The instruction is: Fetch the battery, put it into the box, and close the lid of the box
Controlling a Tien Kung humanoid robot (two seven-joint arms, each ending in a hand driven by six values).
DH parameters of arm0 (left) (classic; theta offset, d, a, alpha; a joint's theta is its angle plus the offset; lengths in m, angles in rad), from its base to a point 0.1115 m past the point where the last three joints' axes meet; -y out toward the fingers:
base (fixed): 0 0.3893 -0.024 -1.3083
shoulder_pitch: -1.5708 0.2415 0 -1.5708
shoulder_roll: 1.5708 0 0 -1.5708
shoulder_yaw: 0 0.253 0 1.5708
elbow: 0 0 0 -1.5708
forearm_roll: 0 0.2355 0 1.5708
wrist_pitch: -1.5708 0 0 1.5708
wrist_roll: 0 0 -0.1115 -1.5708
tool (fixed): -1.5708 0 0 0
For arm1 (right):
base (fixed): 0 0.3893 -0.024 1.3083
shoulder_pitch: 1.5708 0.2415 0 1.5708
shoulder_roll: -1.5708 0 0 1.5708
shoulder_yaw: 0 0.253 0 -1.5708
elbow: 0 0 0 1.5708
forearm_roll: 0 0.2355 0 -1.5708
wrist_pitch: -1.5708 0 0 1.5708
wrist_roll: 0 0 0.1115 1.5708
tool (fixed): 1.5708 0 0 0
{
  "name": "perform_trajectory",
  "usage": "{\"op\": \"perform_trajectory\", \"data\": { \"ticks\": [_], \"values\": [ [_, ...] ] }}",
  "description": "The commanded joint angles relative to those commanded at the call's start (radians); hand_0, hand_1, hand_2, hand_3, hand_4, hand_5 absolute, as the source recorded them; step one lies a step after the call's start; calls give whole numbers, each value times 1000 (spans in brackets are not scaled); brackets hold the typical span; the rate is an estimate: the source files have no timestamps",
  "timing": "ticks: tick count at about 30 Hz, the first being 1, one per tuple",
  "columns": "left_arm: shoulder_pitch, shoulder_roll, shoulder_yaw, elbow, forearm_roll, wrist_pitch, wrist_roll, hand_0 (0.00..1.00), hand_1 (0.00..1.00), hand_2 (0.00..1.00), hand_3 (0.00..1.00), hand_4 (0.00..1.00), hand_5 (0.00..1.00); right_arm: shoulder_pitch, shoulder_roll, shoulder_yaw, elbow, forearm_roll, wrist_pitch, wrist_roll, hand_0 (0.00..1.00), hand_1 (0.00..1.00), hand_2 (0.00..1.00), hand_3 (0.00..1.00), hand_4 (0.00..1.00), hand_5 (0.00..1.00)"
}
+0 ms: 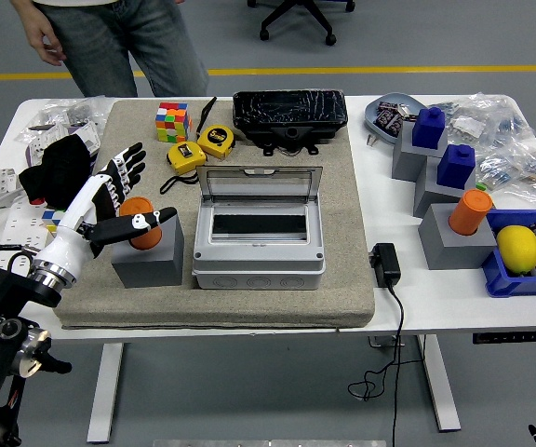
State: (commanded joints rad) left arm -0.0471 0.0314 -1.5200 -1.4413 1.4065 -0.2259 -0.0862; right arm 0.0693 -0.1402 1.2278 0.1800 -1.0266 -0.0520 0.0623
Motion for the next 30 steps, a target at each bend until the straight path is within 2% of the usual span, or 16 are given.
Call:
{"op": "perform_trajectory", "data": {
  "ticks": [4, 11, 18, 21, 22, 27, 28, 30],
  "values": [
    [2, -1, 7, 0, 25, 3, 1, 998, 998, 998, 998, 998, 139, 1, 0, -4, 0, 4, 0, 0, 888, 847, 798, 839, 998, 998],
    [-1, -6, 12, 23, 61, 49, -12, 998, 998, 998, 998, 998, 147, 4, -1, -6, 0, 6, 1, 0, 887, 845, 794, 838, 998, 998],
    [-4, -11, 23, 49, 43, 82, -34, 998, 998, 998, 964, 998, 153, 6, -1, -3, 0, 5, 1, 0, 885, 845, 792, 836, 998, 998],
    [-6, -13, 25, 61, 8, 72, -40, 998, 998, 998, 964, 998, 153, 6, 0, -2, 0, 3, 0, 0, 885, 845, 792, 836, 998, 998],
    [-7, -14, 27, 73, -25, 50, -42, 893, 896, 876, 823, 998, 161, 5, 0, -3, 0, 4, 0, 0, 883, 844, 791, 835, 998, 998],
    [-8, -17, 34, 105, -119, 0, -53, 893, 896, 876, 823, 998, 161, 5, -1, -3, 0, 3, 0, 1, 883, 844, 791, 835, 998, 998],
    [-8, -18, 35, 108, -124, -3, -54, 811, 798, 738, 703, 998, 166, 5, -1, -4, 0, 3, 0, 1, 882, 843, 790, 835, 998, 998],
    [-8, -18, 38, 112, -126, -4, -55, 811, 798, 738, 703, 998, 166, 4, -1, -4, 0, 2, 0, 0, 882, 843, 790, 835, 998, 998]
  ]
}}
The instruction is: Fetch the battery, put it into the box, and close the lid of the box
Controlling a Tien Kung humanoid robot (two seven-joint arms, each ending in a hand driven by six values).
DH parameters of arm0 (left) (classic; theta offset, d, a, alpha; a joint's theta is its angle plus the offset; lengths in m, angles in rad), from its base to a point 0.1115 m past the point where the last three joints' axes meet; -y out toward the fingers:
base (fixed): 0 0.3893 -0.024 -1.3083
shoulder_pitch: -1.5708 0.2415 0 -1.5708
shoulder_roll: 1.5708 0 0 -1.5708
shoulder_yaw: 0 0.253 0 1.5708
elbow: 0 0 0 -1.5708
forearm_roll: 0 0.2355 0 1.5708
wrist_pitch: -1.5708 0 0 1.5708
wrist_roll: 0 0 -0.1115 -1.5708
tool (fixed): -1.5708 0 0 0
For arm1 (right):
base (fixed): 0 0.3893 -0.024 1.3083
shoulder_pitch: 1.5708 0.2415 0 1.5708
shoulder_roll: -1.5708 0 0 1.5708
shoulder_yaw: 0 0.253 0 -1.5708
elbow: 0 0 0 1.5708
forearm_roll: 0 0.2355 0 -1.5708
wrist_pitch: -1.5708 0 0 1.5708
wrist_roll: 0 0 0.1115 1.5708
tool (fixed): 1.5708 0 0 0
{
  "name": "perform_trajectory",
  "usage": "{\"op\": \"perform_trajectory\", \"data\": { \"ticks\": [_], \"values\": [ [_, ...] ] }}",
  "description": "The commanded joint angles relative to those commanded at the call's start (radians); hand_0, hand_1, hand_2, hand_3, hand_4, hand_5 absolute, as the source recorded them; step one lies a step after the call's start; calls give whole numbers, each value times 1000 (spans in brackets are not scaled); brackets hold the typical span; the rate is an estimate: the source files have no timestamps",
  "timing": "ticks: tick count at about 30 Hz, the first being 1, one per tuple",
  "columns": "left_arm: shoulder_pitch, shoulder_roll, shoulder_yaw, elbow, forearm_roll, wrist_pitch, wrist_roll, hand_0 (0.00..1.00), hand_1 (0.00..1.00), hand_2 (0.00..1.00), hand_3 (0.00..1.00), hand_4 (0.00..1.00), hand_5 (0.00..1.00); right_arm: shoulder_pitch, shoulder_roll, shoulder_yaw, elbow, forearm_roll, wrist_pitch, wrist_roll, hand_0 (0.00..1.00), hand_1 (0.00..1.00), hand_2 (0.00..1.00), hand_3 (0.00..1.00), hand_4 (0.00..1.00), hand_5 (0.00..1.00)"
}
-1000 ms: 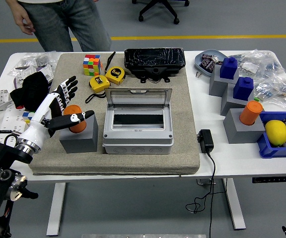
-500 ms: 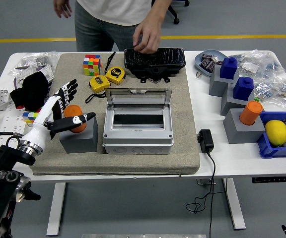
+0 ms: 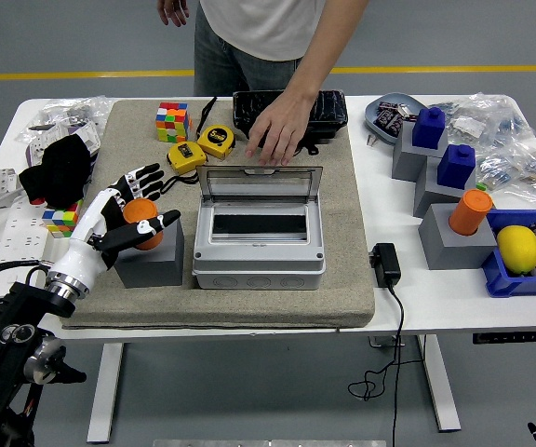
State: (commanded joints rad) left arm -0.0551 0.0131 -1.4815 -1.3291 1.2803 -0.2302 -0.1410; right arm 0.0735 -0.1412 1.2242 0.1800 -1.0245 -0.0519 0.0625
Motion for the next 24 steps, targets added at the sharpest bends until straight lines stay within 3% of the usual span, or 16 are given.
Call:
{"op": "perform_trajectory", "data": {
  "ticks": [6, 9, 10, 21, 22, 24],
  "values": [
    [-12, 4, -2, 24, 2, -19, 6, 802, 791, 718, 694, 998, 156, -1, 1, 0, 0, -1, 0, 0, 882, 843, 789, 833, 998, 998],
    [-23, 5, -10, 42, 10, -15, 5, 802, 791, 718, 694, 998, 156, 1, -1, 3, 0, -3, -1, 0, 882, 843, 789, 833, 998, 998],
    [-27, 6, -13, 47, 17, -15, 4, 855, 850, 759, 723, 998, 145, 2, -2, 3, 0, -3, -1, 0, 882, 841, 788, 833, 998, 998],
    [-35, 6, -21, 64, 76, 9, 6, 883, 864, 777, 730, 998, 133, 4, -1, 12, 0, -5, 0, 1, 881, 841, 787, 832, 998, 998],
    [-34, 6, -21, 64, 79, 13, 6, 842, 838, 763, 720, 998, 45, 5, -1, 13, 0, -5, 0, 1, 881, 840, 786, 831, 998, 998],
    [-35, 5, -20, 62, 79, 19, 4, 842, 838, 763, 720, 998, 45, 6, -1, 14, 0, -5, 0, 2, 881, 840, 786, 831, 998, 998]
  ]
}}
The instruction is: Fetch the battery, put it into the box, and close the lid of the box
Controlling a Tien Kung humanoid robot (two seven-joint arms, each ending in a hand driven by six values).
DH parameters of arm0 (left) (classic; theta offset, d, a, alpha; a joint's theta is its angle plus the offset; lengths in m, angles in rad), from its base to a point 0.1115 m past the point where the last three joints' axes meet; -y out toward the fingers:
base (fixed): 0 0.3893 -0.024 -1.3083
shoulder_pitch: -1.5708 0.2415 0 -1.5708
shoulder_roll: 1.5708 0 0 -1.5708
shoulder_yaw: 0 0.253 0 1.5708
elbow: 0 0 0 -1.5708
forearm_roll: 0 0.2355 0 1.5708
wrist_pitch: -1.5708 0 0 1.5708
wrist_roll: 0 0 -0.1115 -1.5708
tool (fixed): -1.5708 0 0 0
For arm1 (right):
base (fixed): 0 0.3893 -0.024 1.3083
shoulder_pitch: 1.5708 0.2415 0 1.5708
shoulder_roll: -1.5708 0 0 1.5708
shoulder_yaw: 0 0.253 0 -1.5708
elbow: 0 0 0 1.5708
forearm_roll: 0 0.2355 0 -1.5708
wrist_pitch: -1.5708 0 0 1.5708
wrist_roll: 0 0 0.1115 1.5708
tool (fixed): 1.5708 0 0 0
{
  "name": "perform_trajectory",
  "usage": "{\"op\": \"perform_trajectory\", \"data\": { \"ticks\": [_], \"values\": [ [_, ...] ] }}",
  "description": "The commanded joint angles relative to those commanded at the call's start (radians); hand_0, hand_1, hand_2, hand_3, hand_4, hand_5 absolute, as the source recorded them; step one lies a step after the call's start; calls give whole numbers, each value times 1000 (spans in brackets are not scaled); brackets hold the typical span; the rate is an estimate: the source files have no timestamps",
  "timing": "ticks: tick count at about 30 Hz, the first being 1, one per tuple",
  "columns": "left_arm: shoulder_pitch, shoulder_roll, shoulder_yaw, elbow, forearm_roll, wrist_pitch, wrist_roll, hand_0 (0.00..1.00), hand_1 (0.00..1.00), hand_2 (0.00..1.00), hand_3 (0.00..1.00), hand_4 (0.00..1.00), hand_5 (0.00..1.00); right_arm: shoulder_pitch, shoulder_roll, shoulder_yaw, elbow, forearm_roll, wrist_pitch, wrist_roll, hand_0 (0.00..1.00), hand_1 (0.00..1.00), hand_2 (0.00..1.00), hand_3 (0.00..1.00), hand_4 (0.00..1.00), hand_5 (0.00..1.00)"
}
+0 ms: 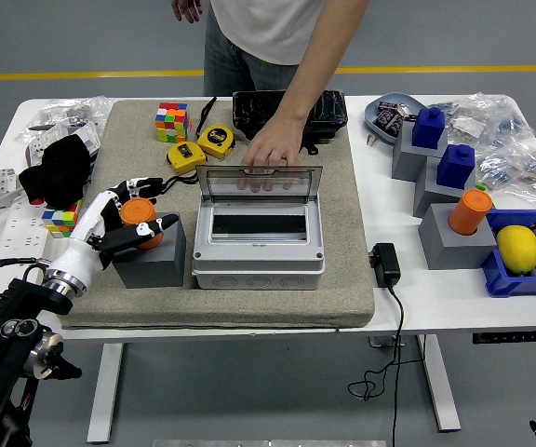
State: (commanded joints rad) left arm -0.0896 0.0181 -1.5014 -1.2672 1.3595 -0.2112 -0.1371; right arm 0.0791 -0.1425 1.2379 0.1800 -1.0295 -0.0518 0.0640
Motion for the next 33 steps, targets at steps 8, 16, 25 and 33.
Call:
{"op": "perform_trajectory", "data": {
  "ticks": [8, 16, 25, 33],
  "values": [
    [-6, 0, 9, -14, -4, 25, -8, 804, 827, 761, 712, 998, 36, 3, -1, 4, 0, -1, 0, 0, 881, 840, 786, 831, 998, 998],
    [-6, -2, 18, -20, -4, 37, -10, 684, 774, 720, 693, 998, 2, 3, -1, 8, 0, -4, -1, 0, 880, 840, 784, 830, 998, 998],
    [-5, -4, 25, -24, -7, 43, -10, 661, 760, 706, 688, 998, 2, 3, -1, 15, 0, -9, -1, 0, 880, 840, 785, 830, 998, 998],
    [-3, -4, 31, -20, -20, 51, -12, 636, 734, 681, 677, 998, 2, 4, -1, 20, 0, -11, -1, 0, 879, 840, 785, 829, 998, 998]
  ]
}}
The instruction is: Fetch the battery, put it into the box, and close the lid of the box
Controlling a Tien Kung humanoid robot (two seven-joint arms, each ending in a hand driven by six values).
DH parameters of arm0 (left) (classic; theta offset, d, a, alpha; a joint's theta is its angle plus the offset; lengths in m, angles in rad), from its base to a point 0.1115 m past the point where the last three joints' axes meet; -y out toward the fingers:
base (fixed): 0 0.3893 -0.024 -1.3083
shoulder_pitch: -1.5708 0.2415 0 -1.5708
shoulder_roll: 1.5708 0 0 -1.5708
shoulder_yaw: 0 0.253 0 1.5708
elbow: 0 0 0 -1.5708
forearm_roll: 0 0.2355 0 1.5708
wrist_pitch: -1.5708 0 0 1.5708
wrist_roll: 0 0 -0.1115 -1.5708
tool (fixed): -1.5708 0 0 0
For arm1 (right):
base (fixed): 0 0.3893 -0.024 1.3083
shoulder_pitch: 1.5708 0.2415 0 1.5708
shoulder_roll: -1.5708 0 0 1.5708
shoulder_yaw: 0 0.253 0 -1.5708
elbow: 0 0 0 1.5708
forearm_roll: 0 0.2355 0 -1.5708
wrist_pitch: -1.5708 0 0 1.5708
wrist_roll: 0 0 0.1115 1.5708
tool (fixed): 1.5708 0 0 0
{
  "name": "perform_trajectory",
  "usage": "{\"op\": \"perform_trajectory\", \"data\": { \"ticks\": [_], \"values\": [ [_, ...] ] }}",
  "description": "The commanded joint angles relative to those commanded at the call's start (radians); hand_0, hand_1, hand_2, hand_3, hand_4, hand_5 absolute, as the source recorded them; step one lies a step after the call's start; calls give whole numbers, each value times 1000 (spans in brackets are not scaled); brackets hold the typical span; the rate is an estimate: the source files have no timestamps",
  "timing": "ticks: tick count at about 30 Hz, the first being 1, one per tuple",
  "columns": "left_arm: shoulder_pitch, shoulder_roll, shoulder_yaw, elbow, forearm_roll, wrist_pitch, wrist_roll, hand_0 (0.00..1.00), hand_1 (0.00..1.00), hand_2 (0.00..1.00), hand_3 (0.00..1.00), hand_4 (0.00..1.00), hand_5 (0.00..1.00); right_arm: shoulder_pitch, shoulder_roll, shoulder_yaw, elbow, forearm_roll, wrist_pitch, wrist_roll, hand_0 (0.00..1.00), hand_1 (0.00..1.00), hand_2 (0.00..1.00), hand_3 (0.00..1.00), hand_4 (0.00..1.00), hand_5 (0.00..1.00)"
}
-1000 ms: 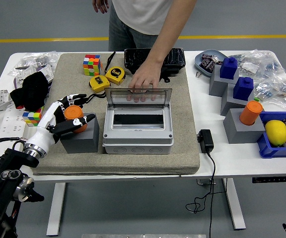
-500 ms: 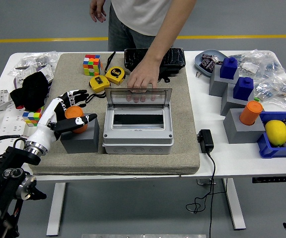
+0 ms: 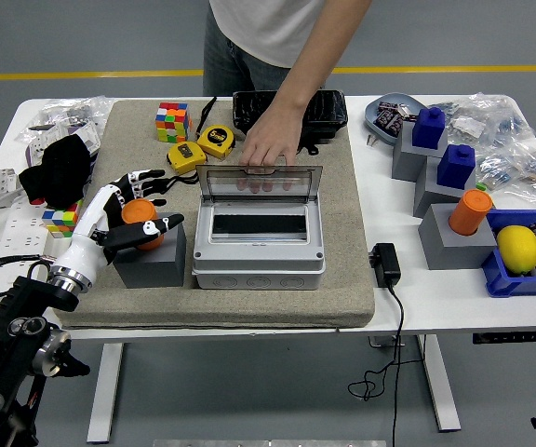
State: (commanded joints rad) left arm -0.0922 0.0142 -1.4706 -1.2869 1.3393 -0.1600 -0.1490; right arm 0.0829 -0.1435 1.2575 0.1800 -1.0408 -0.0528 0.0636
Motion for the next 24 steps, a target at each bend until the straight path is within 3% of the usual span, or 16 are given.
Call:
{"op": "perform_trajectory", "data": {
  "ticks": [1, 24],
  "values": [
    [0, 0, 0, 1, -3, 1, -1, 597, 680, 640, 634, 998, 2, 0, 0, 0, 0, 0, 0, 0, 879, 840, 785, 829, 998, 998],
    [14, 8, 39, -9, -22, 10, -4, 520, 598, 522, 535, 998, 2, -4, 0, 7, 0, -5, 1, 0, 877, 840, 784, 829, 998, 998]
  ]
}}
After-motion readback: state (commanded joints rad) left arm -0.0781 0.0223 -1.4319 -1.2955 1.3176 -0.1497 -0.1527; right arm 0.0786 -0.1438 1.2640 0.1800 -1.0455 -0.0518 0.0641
